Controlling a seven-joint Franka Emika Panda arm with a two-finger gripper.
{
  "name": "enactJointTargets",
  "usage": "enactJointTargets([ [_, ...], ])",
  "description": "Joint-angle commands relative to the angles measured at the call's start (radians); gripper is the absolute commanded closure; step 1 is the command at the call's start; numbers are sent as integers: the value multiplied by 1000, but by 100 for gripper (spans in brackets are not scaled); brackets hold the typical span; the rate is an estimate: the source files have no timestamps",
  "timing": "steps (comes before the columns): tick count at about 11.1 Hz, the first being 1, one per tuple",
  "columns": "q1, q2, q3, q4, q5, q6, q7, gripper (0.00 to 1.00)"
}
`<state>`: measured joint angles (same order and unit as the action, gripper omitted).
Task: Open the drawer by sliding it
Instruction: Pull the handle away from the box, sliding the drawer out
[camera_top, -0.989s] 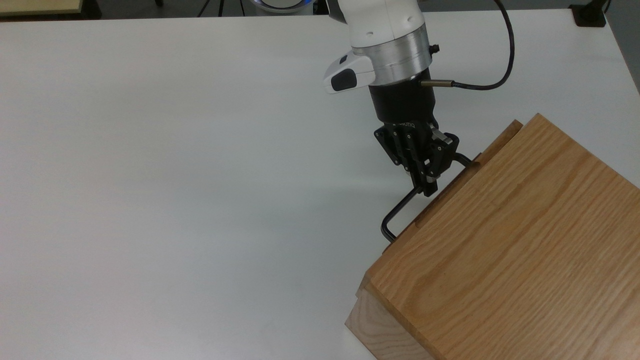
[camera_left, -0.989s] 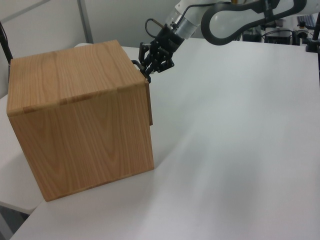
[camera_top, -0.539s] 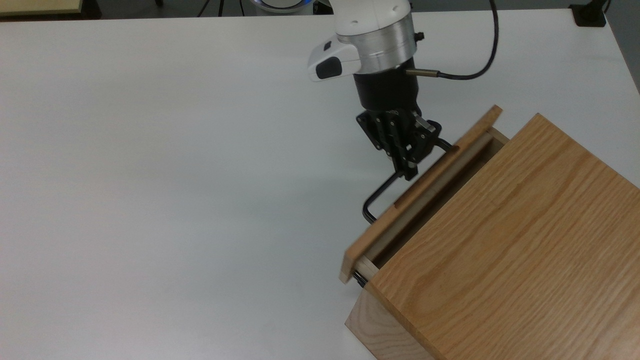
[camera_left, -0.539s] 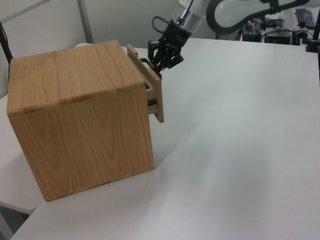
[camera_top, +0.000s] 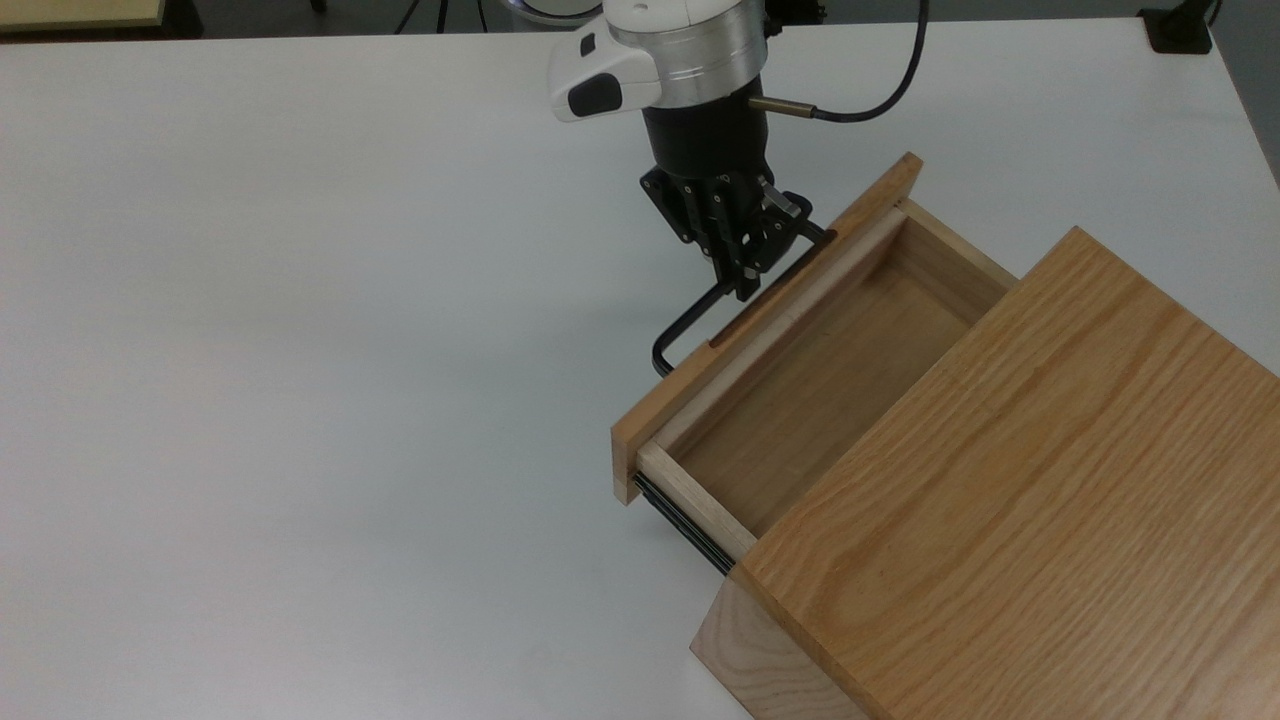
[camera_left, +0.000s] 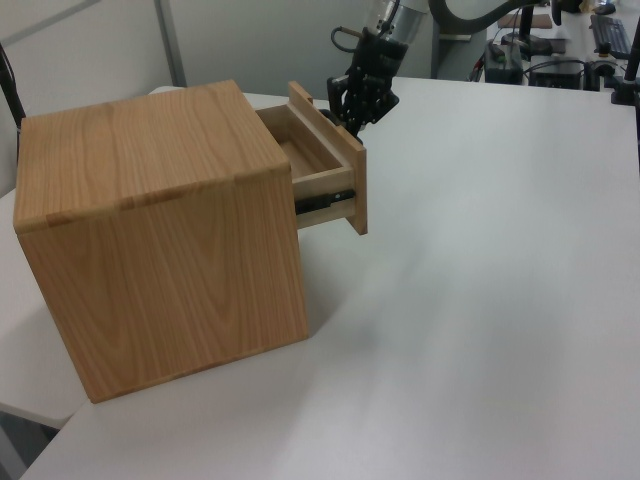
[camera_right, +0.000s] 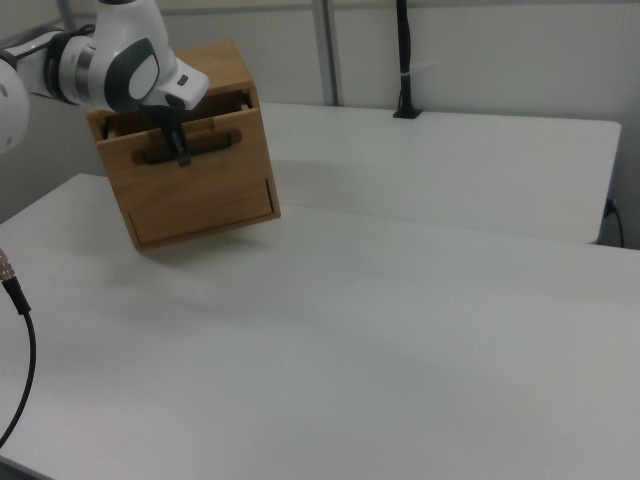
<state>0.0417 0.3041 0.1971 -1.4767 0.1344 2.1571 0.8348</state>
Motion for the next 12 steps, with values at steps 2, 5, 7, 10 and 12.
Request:
enactJointTargets([
  [2, -48, -66, -4, -50, -50, -135, -86, 100],
  [5, -86, -97, -4, -59, -50, -244, -160, 100],
  [7, -102, -97, -7, -60, -50, -263, -174, 100],
  [10, -138, -120, -10, -95, -49, -292, -252, 100],
  [12, -158, -131, -11, -106, -47, -321, -292, 100],
])
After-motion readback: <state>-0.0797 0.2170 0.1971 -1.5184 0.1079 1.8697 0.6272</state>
